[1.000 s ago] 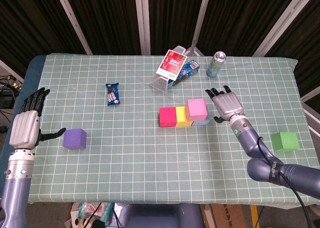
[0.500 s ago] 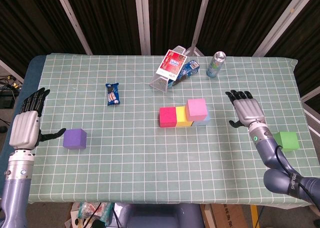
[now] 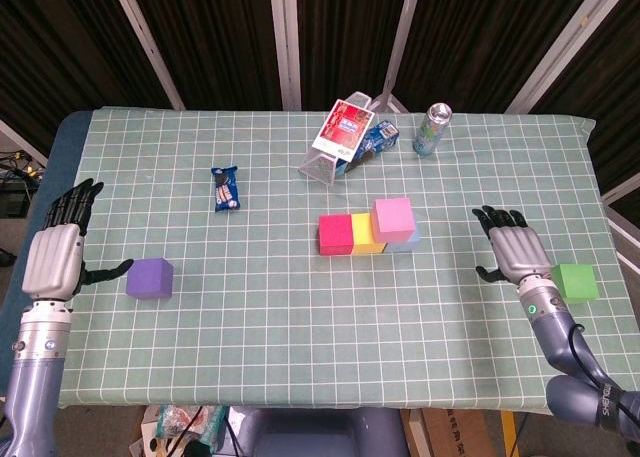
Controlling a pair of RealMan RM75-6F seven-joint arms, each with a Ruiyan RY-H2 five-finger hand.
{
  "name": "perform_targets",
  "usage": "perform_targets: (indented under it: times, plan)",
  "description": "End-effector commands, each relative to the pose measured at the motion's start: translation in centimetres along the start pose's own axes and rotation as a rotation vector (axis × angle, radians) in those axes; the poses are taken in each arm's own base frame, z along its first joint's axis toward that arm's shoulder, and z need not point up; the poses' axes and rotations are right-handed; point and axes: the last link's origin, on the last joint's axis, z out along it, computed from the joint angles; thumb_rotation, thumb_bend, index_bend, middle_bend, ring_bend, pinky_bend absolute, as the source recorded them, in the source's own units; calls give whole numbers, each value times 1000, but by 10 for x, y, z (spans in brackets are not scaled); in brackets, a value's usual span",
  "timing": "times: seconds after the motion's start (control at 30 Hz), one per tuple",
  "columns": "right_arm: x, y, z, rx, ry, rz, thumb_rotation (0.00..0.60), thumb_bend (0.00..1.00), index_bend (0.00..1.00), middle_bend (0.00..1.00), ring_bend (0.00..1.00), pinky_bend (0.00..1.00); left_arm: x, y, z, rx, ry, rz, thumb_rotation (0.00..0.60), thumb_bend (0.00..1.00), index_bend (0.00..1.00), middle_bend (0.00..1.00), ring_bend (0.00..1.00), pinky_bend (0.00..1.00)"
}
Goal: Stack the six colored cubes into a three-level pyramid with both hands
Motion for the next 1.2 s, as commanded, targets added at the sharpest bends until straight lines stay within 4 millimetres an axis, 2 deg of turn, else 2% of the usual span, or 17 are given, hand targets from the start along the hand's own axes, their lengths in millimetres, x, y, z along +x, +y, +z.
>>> perform_targets:
  times: [0.03,0.3,0.4,0.53,0.97,1.2]
  plan:
    - [-8,9,-7,-11,22,-1,600,323,0,63,50,0,-1,-1,0,2,-3,5,600,117,0,0,0,8]
    - [-19,39,-29,-56,102,-1,600,323,0,63,50,0,-10,-1,-1,1,-20,39,600,117,0,0,0,9]
    - [-21,45,-33,-57,123,5,600,323,0,63,50,0,-14,-1,-1,2,-24,52,600,99,0,0,0,8]
    - [-24,47,-34,-44,135,36,600,323,0,63,50,0,-20,-7,-3,21,-41,68,600,85,0,0,0,8]
    - [-29,50,-31,-33,108,97,600,323,0,63,49,0,-40,-53,-12,100,-208,265,600,86,0,102,0,16]
    - [-30,48,-32,-21,104,108,600,323,0,63,49,0,-63,-66,-6,106,-291,307,600,86,0,151,0,16]
